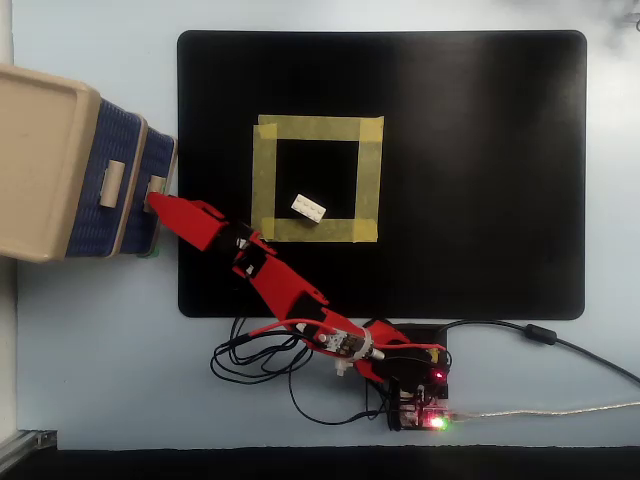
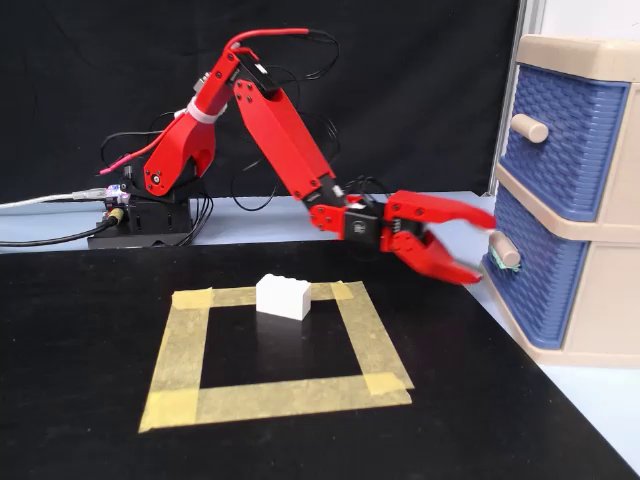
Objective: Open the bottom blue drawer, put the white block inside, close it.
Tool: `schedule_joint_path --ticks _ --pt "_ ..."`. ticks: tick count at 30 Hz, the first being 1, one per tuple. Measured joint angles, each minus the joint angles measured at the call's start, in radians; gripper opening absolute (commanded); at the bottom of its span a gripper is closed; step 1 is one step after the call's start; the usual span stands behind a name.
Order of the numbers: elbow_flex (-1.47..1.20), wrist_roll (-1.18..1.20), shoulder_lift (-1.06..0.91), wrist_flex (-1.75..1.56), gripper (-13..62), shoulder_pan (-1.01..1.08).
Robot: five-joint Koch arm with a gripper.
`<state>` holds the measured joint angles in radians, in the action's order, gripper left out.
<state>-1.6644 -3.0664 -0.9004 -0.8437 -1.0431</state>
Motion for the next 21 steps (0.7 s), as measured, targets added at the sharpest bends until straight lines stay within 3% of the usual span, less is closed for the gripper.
schedule_joint_path --ticks 3,6,9,12,17,21 --pt "0.040 0.015 0.052 -0.002 32.4 -0.008" --pt "0.098 0.089 0.103 -0.020 25.8 -0.015" --pt "0.100 0.146 0.109 -0.040 13.2 -0.020" --pt "0.091 0.172 0.109 -0.040 -6.9 -0.020" --pt "-0.137 0.166 0.051 -0.117 -8.1 0.015" --pt "-0.534 0.135 -0.138 -0.204 -8.1 0.095"
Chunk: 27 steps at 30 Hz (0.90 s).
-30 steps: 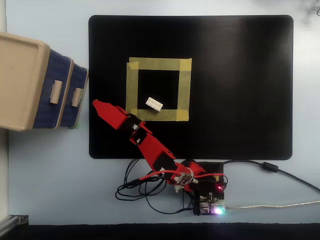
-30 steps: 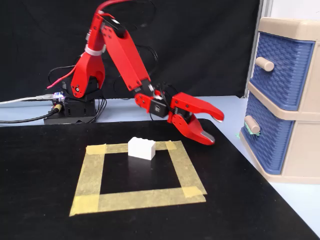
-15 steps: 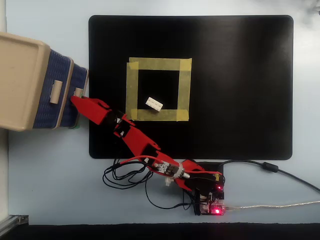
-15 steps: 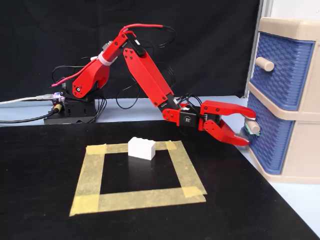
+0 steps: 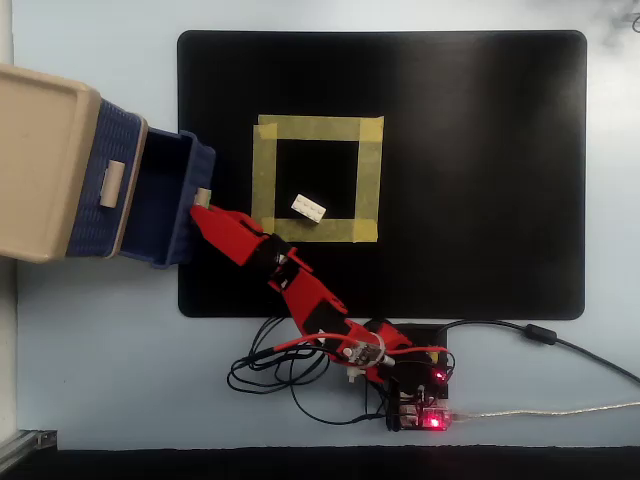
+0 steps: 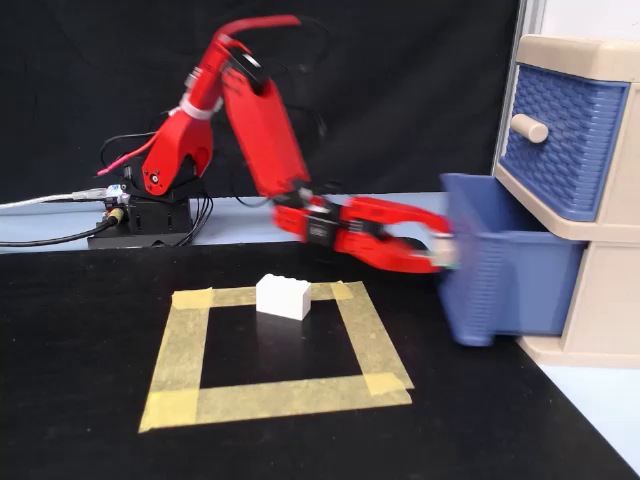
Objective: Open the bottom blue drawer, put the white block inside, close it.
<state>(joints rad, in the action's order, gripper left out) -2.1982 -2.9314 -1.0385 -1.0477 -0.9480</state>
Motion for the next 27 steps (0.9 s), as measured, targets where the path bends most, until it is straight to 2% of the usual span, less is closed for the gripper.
schedule_joint_path --ticks 5,6,9,10,15,19,22,25,27 --pt "-0.178 -0.058 -0.112 -0.040 -7.1 0.046" --pt "-0.183 -0.058 -0.118 -0.041 0.3 0.057" --pt "-0.183 -0.060 -0.124 -0.044 29.8 0.067" --pt "-0.184 -0.060 -0.140 -0.035 33.7 0.067" --pt "-0.258 -0.060 -0.265 0.009 33.9 0.075" --pt "-0.413 -0.014 -0.515 0.282 33.8 0.178" --pt "-0.388 0.064 -0.802 0.695 33.8 0.256" --pt "-0.129 0.163 -1.063 1.325 33.7 0.267" --pt "0.089 0.247 -1.109 1.638 33.7 0.270"
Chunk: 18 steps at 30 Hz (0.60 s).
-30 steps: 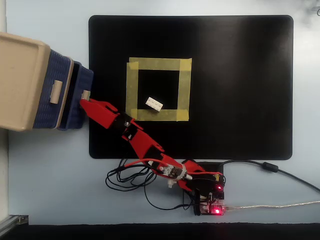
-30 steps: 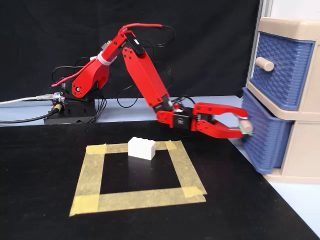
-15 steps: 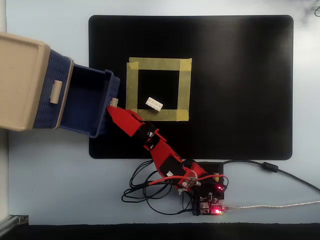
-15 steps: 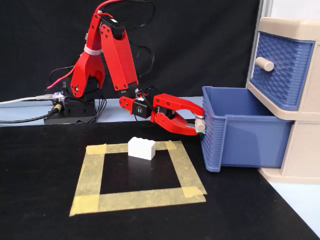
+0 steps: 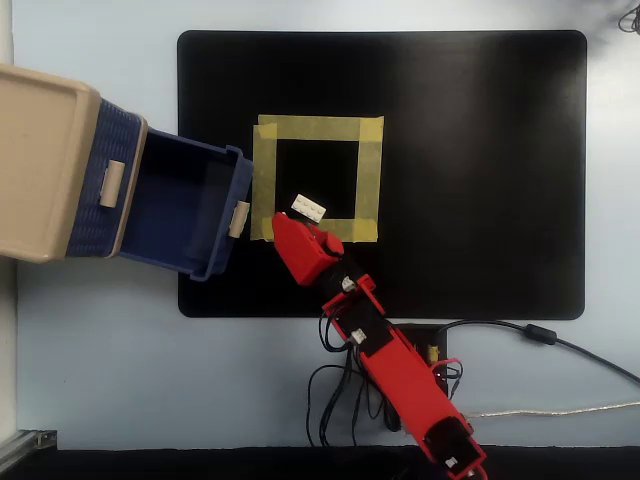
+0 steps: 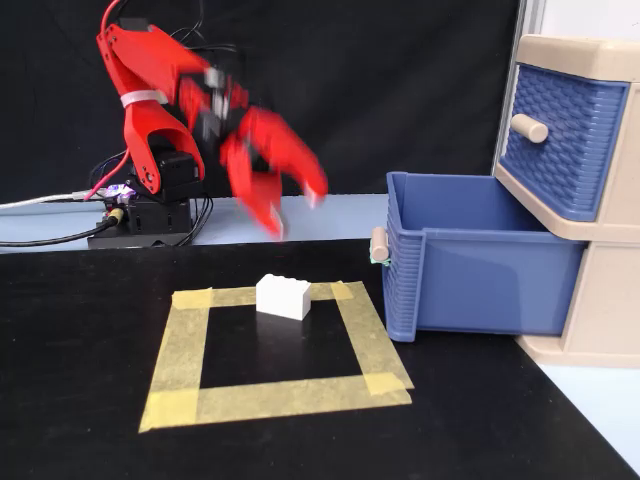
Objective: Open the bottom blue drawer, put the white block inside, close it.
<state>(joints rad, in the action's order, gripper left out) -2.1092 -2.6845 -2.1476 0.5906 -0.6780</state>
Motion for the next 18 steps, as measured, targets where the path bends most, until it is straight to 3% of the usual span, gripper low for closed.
schedule_joint_path --ticks 2,5,6,9,12,18 --pt "0.333 0.153 0.029 0.405 33.6 -0.003" --pt "0.557 0.448 0.135 0.782 33.5 -0.002" --pt "0.646 0.644 0.190 0.888 33.5 -0.006" --pt "0.650 1.134 0.249 0.951 33.5 0.044" --pt "0.650 1.473 0.333 0.939 33.5 0.107" --pt "0.649 1.516 0.502 0.881 33.7 0.084"
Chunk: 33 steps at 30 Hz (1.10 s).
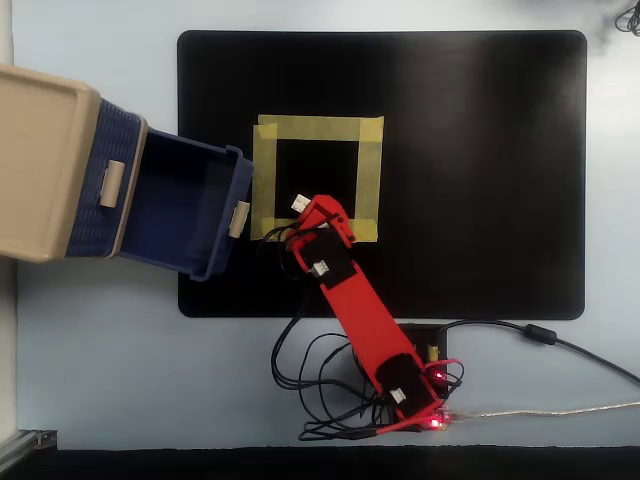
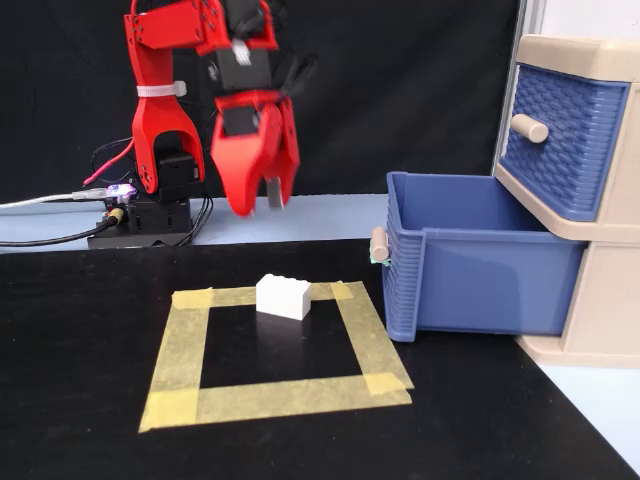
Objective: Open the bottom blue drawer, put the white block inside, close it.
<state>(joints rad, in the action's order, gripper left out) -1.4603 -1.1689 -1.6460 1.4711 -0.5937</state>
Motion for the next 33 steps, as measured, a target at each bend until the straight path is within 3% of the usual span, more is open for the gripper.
schedule_joint_path --ticks 12,25,27,29,31,33 --pt "-0.009 -0.005 0.318 -0.229 33.9 -0.017" --pt "-0.067 -0.008 0.344 -0.272 32.0 -0.002" --pt "-0.069 -0.008 0.344 -0.272 27.3 0.002" --pt "-0.069 -0.008 0.344 -0.272 17.1 0.002" --pt "-0.071 -0.012 0.339 -0.272 -6.7 0.006" --pt "-0.072 -0.071 0.321 -0.273 -7.9 0.020"
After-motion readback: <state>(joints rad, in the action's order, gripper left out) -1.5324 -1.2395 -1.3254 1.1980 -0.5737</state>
